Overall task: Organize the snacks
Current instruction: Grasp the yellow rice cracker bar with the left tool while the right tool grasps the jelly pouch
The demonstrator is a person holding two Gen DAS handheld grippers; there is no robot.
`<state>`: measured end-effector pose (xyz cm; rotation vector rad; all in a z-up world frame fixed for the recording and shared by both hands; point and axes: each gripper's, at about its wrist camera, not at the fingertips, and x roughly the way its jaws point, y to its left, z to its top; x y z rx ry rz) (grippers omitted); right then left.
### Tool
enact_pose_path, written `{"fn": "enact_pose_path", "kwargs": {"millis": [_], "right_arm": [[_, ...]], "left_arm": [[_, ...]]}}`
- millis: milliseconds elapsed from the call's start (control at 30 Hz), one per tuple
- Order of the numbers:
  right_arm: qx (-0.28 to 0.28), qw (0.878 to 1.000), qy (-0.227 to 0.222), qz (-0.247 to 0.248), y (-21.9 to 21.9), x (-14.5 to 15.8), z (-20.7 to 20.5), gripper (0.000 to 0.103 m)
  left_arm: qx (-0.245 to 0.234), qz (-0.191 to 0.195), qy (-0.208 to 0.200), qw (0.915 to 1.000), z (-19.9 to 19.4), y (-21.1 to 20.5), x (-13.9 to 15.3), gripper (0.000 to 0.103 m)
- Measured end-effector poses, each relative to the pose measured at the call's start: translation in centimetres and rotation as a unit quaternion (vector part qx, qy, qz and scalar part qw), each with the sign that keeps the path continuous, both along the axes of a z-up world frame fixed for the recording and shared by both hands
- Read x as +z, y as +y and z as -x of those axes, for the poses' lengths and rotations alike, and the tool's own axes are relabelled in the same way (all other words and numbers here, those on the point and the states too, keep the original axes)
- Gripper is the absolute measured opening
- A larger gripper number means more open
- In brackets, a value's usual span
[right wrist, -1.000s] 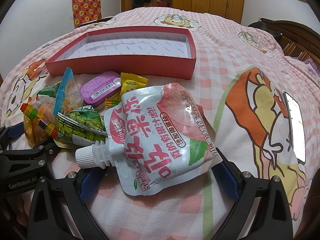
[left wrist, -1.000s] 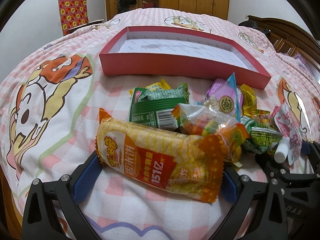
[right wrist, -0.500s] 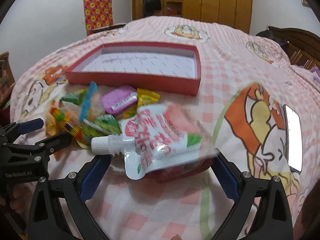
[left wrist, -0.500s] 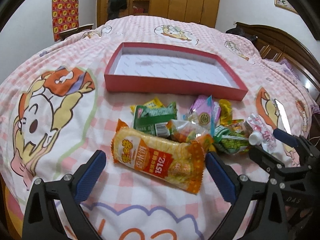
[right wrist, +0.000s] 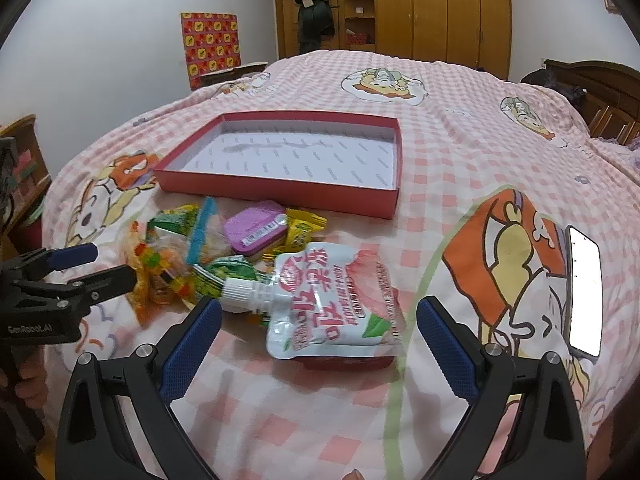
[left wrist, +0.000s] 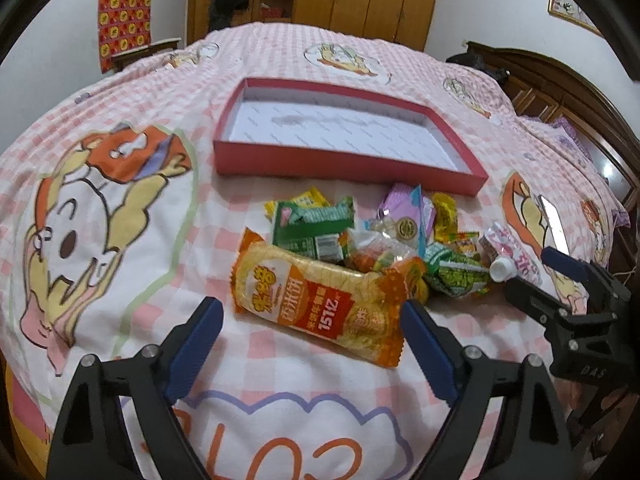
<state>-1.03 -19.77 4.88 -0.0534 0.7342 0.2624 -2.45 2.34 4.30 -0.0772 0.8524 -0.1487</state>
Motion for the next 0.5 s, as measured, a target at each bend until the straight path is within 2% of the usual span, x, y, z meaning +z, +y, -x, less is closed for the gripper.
{"fn": "enact_pose_path", "kwargs": {"millis": [100, 400, 467, 500], "right_arm": [[0.003, 1.0, 0.009, -0.002, -0.3, -0.4, -0.5, 0.1], [0.015, 0.999, 0.022, -0.017, -0.8, -1.3, -1.8, 0.1], [0.013, 0.999, 0.027, -0.023, -1.0, -1.5, -2.0, 0.1], [0.011, 0.999, 0.03, -0.026, -1.1, -1.6, -2.2, 0.1]], "left_arm": [[-0.008, 0.01, 0.003, 0.9999, -0.3, -0.3, -0.3, 0.093], [-0.023, 0.003, -0.009, 0.9997, -0.9, -0.7, -0.8, 0.092], [-0.024, 0.008, -0.009, 0.9996, -0.9, -0.4, -0.8, 0.088], [-0.025, 0.01, -0.009, 0.9996, -0.9, -0.3, -0.7, 0.082]]}}
